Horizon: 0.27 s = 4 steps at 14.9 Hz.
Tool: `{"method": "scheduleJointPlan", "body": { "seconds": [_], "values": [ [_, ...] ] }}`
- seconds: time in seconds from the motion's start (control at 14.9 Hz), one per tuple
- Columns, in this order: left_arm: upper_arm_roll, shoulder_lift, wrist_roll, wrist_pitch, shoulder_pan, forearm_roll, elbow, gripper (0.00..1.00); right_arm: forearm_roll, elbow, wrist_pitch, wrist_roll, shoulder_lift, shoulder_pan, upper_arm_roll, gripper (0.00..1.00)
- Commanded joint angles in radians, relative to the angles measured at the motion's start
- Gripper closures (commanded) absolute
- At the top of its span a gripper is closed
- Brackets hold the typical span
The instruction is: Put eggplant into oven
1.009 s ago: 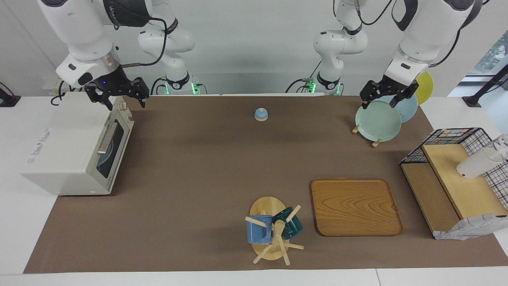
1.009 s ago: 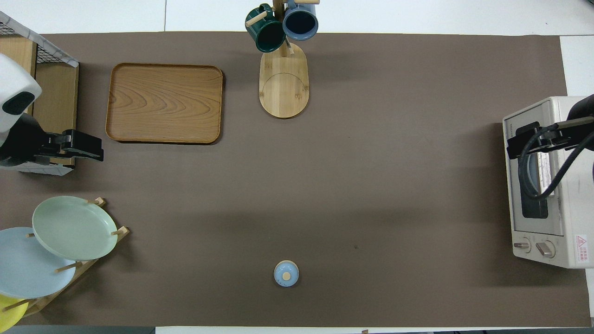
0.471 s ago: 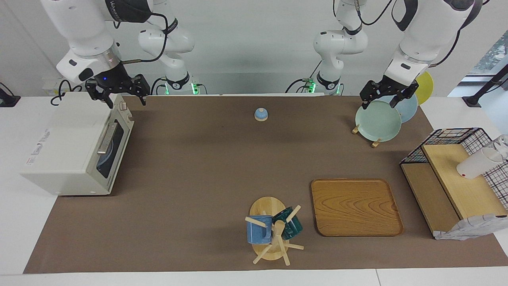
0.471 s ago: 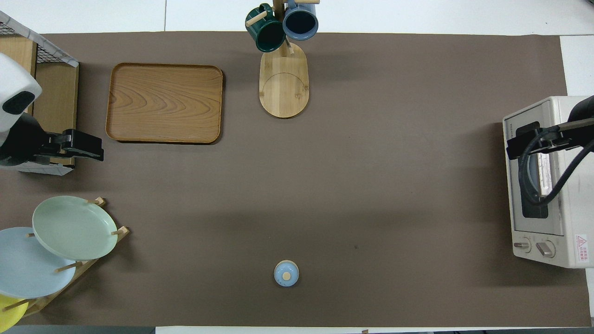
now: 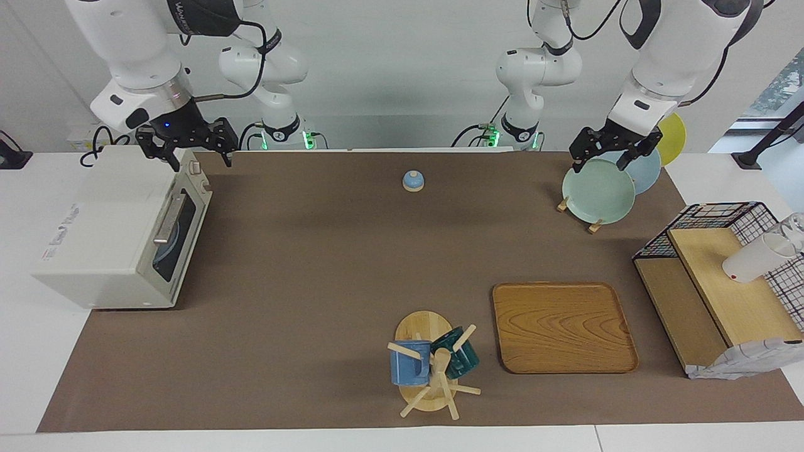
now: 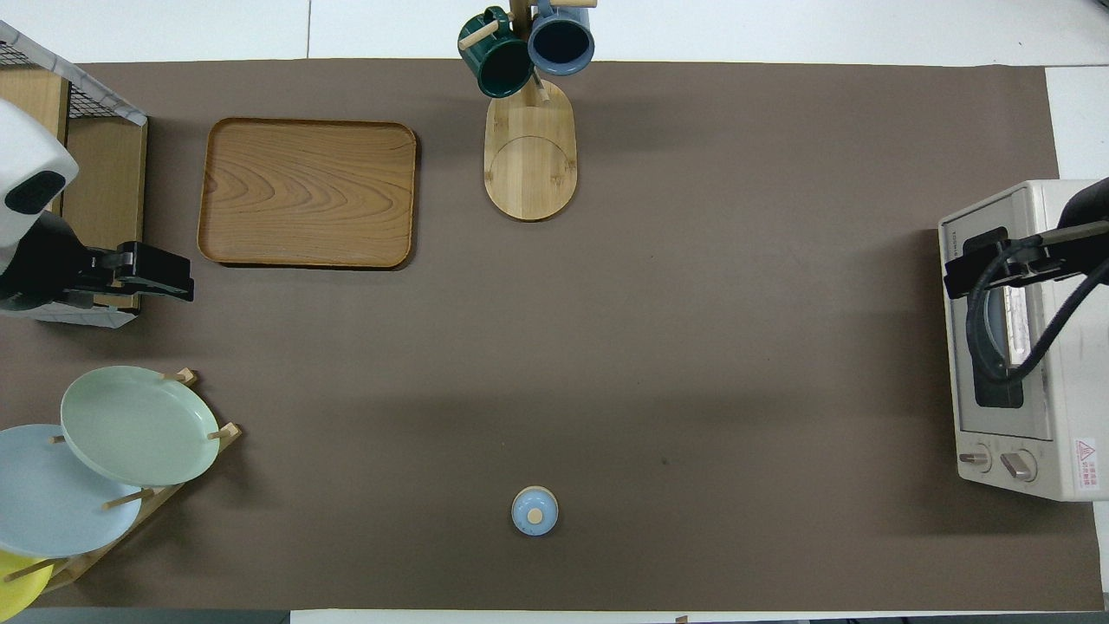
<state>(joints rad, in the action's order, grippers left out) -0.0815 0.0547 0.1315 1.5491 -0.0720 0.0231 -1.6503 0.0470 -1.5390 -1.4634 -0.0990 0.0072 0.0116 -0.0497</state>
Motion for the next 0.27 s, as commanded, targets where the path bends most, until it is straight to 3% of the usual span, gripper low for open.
{"method": "scheduleJointPlan", "body": {
  "seconds": [0.0,0.2],
  "values": [
    [-0.008,0.005,-0.009,-0.017,0.012,0.000,0.000,0.00,-0.021,0.007,0.008,0.016,0.002,0.027,-0.018,0.00],
    [-0.008,0.005,-0.009,-0.017,0.012,0.000,0.000,0.00,-0.021,0.008,0.006,0.015,0.004,0.016,-0.022,0.00]
  ]
}}
